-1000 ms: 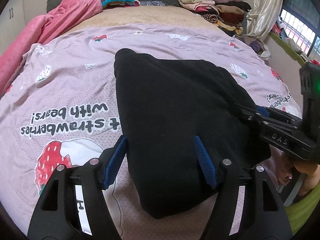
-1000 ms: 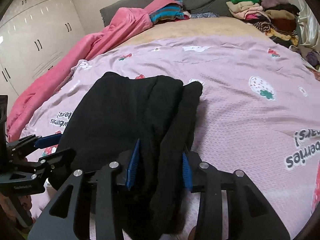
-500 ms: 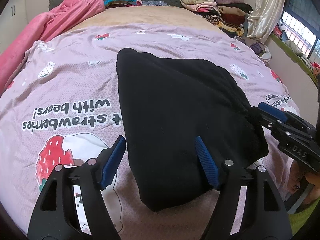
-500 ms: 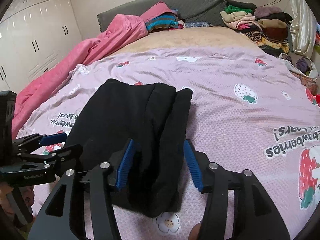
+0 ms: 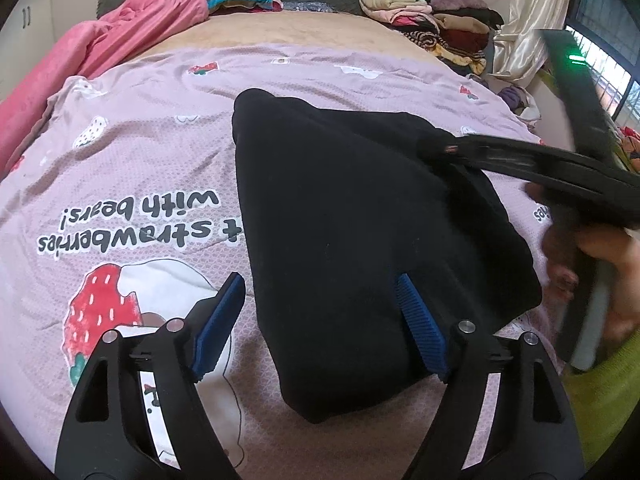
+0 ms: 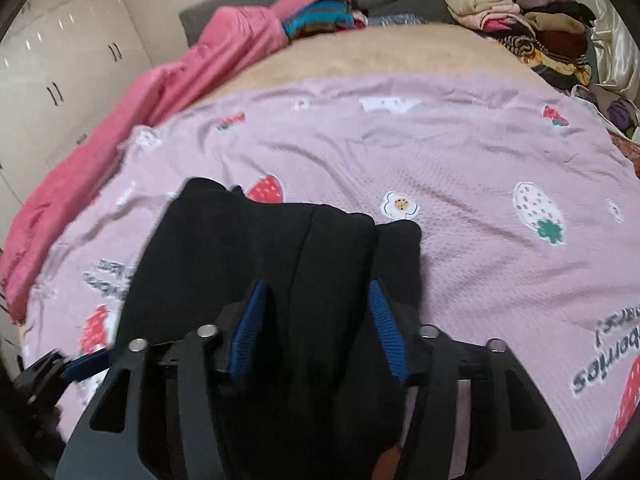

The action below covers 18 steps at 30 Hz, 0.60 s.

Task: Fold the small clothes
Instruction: 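Press the folded bundle flat with both open tools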

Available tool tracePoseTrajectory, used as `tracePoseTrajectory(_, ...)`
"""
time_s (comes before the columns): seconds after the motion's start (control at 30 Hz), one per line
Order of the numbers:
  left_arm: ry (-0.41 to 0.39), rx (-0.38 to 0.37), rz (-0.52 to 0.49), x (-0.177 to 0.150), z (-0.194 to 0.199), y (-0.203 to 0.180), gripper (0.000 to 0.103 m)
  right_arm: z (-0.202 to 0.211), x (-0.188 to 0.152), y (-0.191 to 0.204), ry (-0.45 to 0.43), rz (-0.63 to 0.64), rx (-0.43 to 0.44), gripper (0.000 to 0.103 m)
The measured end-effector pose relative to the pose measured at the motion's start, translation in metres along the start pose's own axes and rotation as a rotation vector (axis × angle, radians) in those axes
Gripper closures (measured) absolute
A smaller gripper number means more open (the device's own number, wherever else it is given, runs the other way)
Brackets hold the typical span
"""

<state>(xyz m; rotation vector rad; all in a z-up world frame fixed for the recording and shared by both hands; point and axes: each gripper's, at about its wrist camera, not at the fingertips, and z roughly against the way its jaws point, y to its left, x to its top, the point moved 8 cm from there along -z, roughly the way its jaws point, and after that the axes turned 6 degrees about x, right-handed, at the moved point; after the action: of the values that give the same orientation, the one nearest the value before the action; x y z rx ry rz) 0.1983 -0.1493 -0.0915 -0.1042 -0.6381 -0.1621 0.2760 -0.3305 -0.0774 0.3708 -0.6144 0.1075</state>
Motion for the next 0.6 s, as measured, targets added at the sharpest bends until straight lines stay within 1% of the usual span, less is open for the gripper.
tracePoseTrajectory(0.03, -0.002, -0.004, -0.001, 0.0, 0.0, 0.0, 0.032, -0.006, -0.001, 0.001, 0.016, 0.002, 0.011, 0.082)
tracePoseTrajectory(0.07, -0.007, -0.009, -0.003, 0.001, 0.001, -0.001, 0.032, -0.006, -0.001, 0.002, 0.009, 0.005, 0.012, 0.09)
tracePoseTrajectory(0.1, -0.011, -0.012, -0.006, 0.001, 0.002, -0.001, 0.032, -0.002, 0.001, 0.005, -0.011, 0.021, 0.007, 0.091)
tracePoseTrajectory(0.17, -0.02, -0.017, -0.008, 0.001, 0.004, -0.001, 0.032, 0.023, 0.009, 0.016, -0.116, 0.088, -0.012, 0.092)
tracePoseTrajectory(0.2, -0.025, -0.024, -0.008, 0.002, 0.005, -0.001, 0.032, 0.03, 0.011, 0.016, -0.144, 0.098, -0.024, 0.092)
tracePoseTrajectory(0.23, -0.027, -0.032, -0.008, 0.002, 0.005, -0.002, 0.032, 0.036, 0.011, 0.014, -0.163, 0.113, -0.066, 0.092)
tracePoseTrajectory(0.27, -0.027, -0.039, -0.005, 0.003, 0.005, -0.003, 0.032, 0.035, 0.011, 0.011, -0.161, 0.126, -0.096, 0.092)
tracePoseTrajectory(0.3, -0.023, -0.048, -0.001, 0.003, 0.004, -0.004, 0.032, 0.029, 0.008, 0.007, -0.143, 0.145, -0.132, 0.092)
tracePoseTrajectory(0.33, -0.019, -0.05, 0.001, 0.002, 0.003, -0.005, 0.032, 0.021, 0.004, 0.004, -0.119, 0.146, -0.148, 0.092)
tracePoseTrajectory(0.43, -0.016, -0.049, -0.01, 0.001, 0.003, -0.009, 0.032, 0.003, -0.005, -0.009, -0.075, 0.127, -0.182, 0.088)
tracePoseTrajectory(0.47, -0.014, -0.051, -0.013, 0.0, 0.004, -0.01, 0.032, 0.001, -0.007, -0.012, -0.075, 0.117, -0.192, 0.083)
tracePoseTrajectory(0.5, -0.011, -0.048, -0.016, 0.0, 0.004, -0.012, 0.032, 0.002, -0.008, -0.015, -0.077, 0.109, -0.2, 0.075)
tracePoseTrajectory(0.6, -0.01, -0.042, -0.026, 0.0, 0.005, -0.012, 0.032, 0.008, -0.008, -0.018, -0.086, 0.071, -0.194, 0.066)
